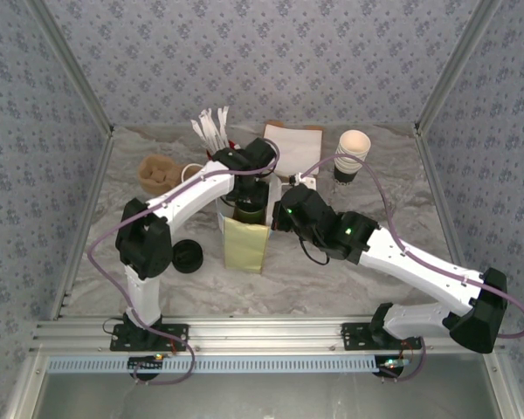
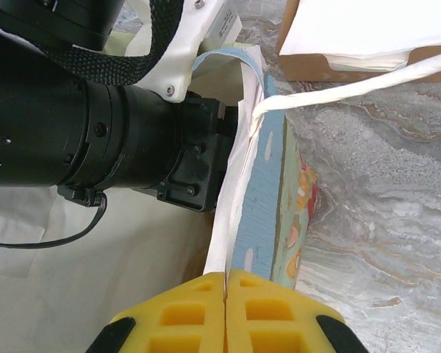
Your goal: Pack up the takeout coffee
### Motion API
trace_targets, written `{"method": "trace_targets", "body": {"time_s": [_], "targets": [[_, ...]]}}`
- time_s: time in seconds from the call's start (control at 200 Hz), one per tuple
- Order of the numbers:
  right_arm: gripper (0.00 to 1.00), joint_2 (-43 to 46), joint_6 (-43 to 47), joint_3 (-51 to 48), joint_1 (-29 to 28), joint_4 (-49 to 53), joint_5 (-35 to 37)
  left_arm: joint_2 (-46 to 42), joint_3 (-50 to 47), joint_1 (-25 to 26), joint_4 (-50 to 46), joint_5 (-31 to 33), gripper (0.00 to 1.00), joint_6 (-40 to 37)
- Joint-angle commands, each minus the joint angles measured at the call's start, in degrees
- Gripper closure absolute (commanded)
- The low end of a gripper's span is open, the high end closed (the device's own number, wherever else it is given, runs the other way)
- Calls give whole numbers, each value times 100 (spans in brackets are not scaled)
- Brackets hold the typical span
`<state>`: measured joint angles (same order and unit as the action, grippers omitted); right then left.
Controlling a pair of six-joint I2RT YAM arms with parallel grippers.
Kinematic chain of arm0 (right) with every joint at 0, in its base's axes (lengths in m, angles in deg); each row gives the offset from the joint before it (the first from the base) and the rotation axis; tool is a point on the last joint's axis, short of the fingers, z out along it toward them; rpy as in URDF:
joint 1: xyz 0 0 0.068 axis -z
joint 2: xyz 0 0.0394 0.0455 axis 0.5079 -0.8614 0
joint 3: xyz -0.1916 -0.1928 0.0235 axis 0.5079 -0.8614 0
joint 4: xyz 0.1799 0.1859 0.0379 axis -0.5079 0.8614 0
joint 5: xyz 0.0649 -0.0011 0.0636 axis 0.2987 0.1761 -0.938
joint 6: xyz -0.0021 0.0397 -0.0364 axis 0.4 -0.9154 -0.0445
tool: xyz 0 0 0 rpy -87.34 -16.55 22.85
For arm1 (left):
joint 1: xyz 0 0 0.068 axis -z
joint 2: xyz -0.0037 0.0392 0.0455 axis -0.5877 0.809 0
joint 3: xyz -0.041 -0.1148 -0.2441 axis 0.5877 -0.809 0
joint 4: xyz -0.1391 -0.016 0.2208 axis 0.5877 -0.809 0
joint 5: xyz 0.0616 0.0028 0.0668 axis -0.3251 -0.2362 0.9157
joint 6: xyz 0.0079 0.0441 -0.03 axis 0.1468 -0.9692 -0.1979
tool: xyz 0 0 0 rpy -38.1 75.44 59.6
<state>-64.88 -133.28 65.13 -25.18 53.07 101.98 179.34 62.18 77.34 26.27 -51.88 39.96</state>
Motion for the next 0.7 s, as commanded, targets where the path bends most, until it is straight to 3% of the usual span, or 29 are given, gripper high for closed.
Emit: {"method": "trace_targets", "body": {"time_s": [0.0,0.31,0.545,0.695], "targets": [[100,-51,53,161,-90,254,104,690,-552,-48,-307,-467,51,207],[100,-76,61,227,-99,309,173,226,-70,-48,-585,-386,41,164],[100,-137,74,274,-86,393,199,-285,491,-8,-886,-385,18,24],[100,-149,77,275,-68,408,196,-619,772,40,-1101,-327,10,5]]}}
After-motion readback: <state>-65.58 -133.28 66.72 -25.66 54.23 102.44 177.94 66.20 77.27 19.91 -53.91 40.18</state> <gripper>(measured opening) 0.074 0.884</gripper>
